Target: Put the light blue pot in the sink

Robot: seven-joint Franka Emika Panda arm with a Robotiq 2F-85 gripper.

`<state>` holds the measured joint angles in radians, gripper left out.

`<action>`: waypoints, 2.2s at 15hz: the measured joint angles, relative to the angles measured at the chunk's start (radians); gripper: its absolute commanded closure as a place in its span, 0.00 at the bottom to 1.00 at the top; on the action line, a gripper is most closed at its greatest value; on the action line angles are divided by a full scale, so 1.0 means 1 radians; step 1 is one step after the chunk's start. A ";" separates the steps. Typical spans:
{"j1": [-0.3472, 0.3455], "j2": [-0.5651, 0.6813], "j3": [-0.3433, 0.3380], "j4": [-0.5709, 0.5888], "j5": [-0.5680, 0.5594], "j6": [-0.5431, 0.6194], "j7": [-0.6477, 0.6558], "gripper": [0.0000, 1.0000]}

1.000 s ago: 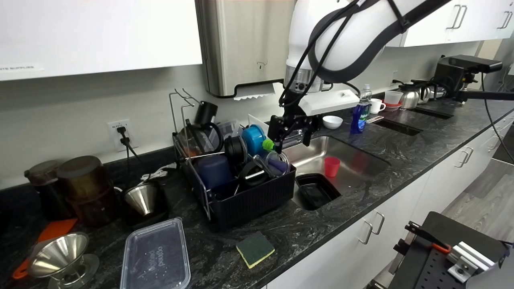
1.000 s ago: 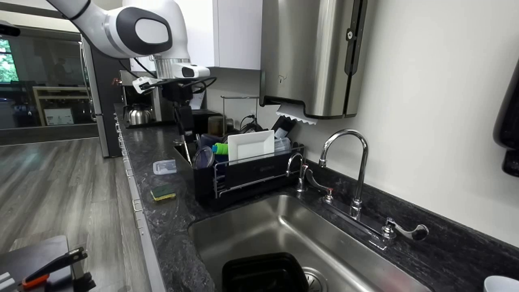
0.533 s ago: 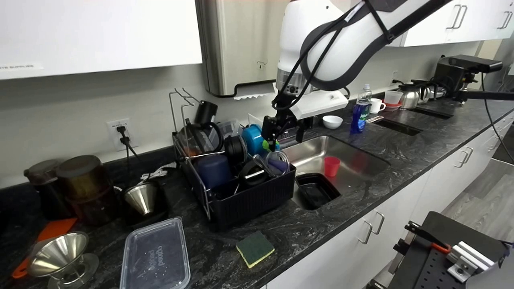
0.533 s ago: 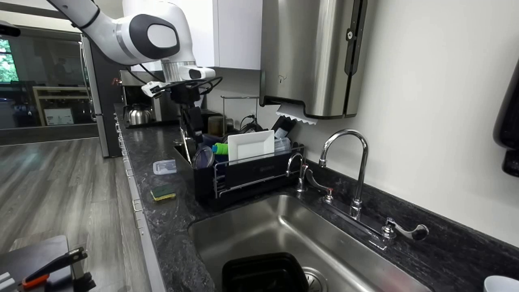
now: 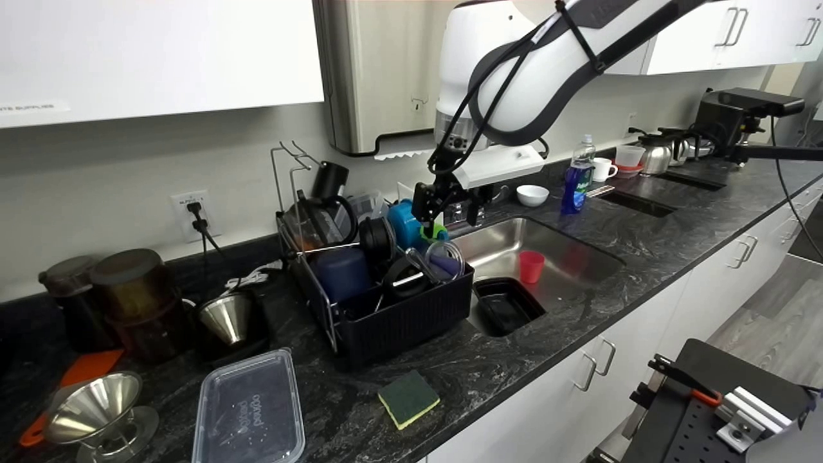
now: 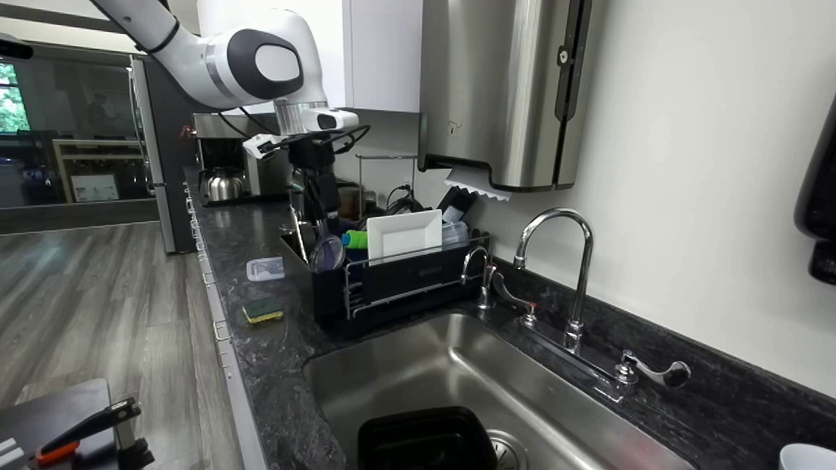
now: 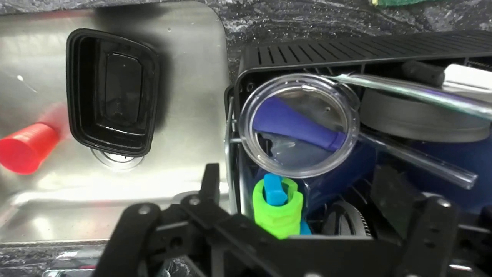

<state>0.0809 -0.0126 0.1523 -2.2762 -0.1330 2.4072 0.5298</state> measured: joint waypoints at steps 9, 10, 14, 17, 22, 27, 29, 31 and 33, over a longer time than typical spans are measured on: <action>0.003 0.090 -0.024 0.072 0.000 0.000 0.000 0.00; 0.005 0.094 -0.026 0.074 0.000 0.000 0.000 0.00; 0.008 0.103 -0.030 0.077 0.000 0.000 0.000 0.00; 0.009 0.107 -0.031 0.077 0.000 0.000 0.000 0.00; 0.012 0.114 -0.034 0.077 0.000 -0.004 0.000 0.00; 0.013 0.114 -0.034 0.078 0.000 -0.004 0.000 0.00; 0.013 0.114 -0.034 0.078 0.000 -0.004 0.000 0.00; 0.013 0.114 -0.034 0.078 0.000 -0.004 0.000 0.00; 0.013 0.114 -0.034 0.078 0.000 -0.004 0.000 0.00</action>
<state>0.0939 0.1015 0.1179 -2.1982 -0.1330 2.4028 0.5298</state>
